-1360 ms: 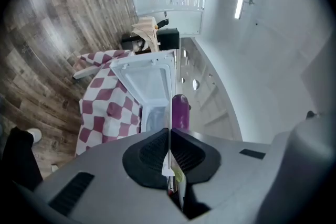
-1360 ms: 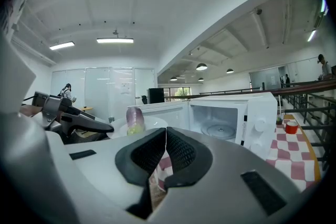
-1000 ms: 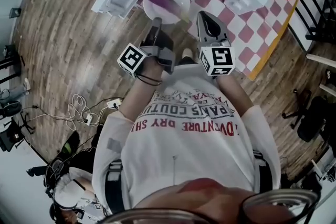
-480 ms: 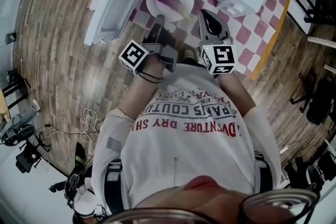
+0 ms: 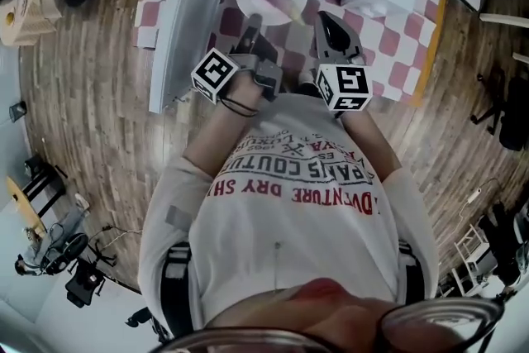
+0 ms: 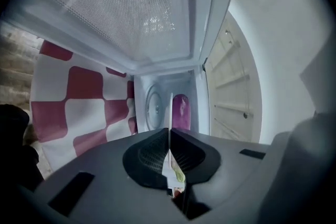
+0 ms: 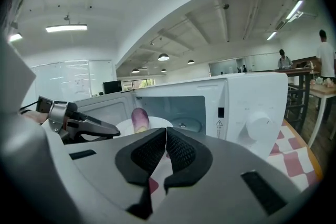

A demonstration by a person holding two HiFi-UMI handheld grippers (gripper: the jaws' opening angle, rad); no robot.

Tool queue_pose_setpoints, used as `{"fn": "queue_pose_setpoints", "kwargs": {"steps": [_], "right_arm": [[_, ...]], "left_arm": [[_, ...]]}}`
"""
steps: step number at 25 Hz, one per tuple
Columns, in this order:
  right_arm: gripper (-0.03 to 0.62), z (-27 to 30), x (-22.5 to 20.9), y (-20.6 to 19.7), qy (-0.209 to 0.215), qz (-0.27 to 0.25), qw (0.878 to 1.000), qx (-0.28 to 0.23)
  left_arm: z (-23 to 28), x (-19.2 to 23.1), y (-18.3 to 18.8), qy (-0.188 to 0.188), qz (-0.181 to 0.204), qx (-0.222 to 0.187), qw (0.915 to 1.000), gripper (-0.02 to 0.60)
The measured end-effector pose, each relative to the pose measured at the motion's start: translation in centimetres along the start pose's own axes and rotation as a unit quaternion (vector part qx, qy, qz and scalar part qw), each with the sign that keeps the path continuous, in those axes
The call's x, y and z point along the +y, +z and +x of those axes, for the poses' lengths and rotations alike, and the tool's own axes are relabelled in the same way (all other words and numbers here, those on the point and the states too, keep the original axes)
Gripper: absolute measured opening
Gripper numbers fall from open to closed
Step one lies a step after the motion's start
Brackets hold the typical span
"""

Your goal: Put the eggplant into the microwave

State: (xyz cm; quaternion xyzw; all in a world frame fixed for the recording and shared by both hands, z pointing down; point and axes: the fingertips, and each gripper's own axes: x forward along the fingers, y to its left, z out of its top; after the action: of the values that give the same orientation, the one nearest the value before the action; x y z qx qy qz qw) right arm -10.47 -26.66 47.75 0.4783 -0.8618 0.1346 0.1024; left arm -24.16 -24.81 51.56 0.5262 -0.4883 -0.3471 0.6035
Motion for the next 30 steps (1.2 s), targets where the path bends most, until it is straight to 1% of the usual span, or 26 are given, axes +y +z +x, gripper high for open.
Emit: {"fn": "queue_pose_setpoints", "kwargs": {"steps": [5, 8, 16, 20, 25, 30], "right_arm": [[0.028, 1.1, -1.2, -1.2, -0.049, 0.000, 0.999, 0.011], [0.026, 1.8, -1.6, -1.8, -0.066, 0.003, 0.998, 0.016], [0.028, 3.7, -2.0, -2.7, -0.083, 0.004, 0.996, 0.031], [0.028, 4.1, -2.2, -3.1, -0.089, 0.011, 0.995, 0.036], [0.028, 4.2, -2.8, -3.4, -0.095, 0.018, 0.995, 0.040], [0.028, 4.6, -2.7, -3.9, -0.095, 0.017, 0.994, 0.048]], "left_arm": [[2.6, 1.4, 0.2, 0.007, 0.008, 0.029, 0.9995, 0.032], [4.1, 2.3, 0.4, 0.013, 0.021, 0.045, 0.9987, 0.032], [8.0, 4.0, 2.0, 0.024, 0.042, 0.048, 0.9977, 0.032], [9.5, 4.7, 2.1, 0.031, 0.029, 0.048, 0.9979, 0.032], [11.0, 5.6, 2.2, 0.044, 0.023, 0.049, 0.9976, 0.032], [12.1, 5.9, 2.7, 0.047, 0.027, 0.049, 0.9973, 0.032]]}}
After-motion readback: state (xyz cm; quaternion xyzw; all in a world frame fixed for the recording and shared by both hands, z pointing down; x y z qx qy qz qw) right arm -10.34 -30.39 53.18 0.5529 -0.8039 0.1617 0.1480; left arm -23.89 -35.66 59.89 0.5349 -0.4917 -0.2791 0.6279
